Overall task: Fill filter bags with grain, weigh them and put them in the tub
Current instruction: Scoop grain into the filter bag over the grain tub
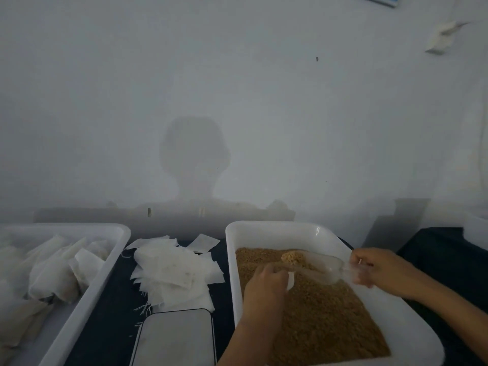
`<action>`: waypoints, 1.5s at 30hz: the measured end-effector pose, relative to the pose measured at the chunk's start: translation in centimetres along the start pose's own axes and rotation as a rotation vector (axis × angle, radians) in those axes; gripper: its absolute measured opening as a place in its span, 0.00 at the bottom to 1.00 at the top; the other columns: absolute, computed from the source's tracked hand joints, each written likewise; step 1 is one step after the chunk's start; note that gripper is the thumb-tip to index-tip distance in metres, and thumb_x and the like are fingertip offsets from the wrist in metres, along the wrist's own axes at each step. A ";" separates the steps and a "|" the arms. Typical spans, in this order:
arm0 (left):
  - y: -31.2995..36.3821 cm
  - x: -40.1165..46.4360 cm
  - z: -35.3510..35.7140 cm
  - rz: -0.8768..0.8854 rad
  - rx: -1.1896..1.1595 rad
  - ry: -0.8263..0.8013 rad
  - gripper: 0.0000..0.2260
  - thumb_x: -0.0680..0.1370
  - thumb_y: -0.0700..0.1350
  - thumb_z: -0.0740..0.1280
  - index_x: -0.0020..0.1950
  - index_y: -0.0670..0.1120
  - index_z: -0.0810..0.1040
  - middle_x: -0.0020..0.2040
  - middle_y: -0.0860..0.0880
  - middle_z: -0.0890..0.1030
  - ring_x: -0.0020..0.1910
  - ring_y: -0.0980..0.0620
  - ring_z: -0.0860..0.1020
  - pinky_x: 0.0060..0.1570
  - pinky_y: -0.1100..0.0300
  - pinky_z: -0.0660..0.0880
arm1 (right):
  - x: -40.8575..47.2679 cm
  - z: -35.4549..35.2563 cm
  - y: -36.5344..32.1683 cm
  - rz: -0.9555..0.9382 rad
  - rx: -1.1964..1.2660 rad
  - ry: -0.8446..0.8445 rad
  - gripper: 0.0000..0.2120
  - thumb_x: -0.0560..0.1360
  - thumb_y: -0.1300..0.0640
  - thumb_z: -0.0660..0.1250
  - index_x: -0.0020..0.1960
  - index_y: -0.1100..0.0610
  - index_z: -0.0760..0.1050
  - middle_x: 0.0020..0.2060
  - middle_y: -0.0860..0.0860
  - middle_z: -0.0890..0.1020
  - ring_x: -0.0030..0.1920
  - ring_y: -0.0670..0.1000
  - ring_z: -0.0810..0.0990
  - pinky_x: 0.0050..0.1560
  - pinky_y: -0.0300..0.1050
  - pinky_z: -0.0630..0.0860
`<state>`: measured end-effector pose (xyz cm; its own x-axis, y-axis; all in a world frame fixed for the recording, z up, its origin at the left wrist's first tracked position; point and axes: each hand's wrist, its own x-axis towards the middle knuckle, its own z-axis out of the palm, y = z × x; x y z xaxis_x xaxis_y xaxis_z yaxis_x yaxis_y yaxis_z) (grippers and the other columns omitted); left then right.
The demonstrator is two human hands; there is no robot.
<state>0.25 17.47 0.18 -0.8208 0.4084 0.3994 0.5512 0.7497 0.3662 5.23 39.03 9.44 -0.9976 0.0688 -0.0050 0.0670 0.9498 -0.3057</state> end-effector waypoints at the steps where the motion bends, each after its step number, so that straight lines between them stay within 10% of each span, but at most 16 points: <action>1: 0.0 0.0 -0.1 -0.008 -0.002 -0.001 0.08 0.78 0.40 0.62 0.55 0.42 0.76 0.59 0.46 0.74 0.60 0.49 0.70 0.55 0.59 0.70 | -0.5 -0.8 0.2 -0.012 0.016 -0.005 0.05 0.74 0.56 0.69 0.40 0.52 0.75 0.36 0.49 0.80 0.36 0.45 0.78 0.43 0.47 0.75; 17: -0.1 0.1 -0.1 0.023 -0.028 -0.099 0.09 0.79 0.45 0.64 0.54 0.41 0.79 0.56 0.45 0.76 0.57 0.50 0.71 0.52 0.61 0.68 | -1.5 -3.5 -1.5 -0.046 -0.125 -0.287 0.07 0.74 0.57 0.69 0.39 0.51 0.74 0.37 0.52 0.81 0.36 0.45 0.76 0.44 0.44 0.73; 45: 0.2 0.0 0.0 -0.001 -0.033 -0.129 0.09 0.78 0.42 0.65 0.56 0.40 0.79 0.59 0.46 0.75 0.60 0.50 0.70 0.59 0.60 0.69 | 0.0 -4.5 -4.1 -0.071 -0.432 -0.232 0.10 0.72 0.53 0.72 0.38 0.45 0.71 0.32 0.42 0.74 0.32 0.39 0.73 0.37 0.35 0.69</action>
<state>0.35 17.56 0.27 -0.8328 0.4725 0.2883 0.5530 0.7337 0.3949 4.99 36.48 14.94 -0.9740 -0.0234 -0.2255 -0.0493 0.9927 0.1096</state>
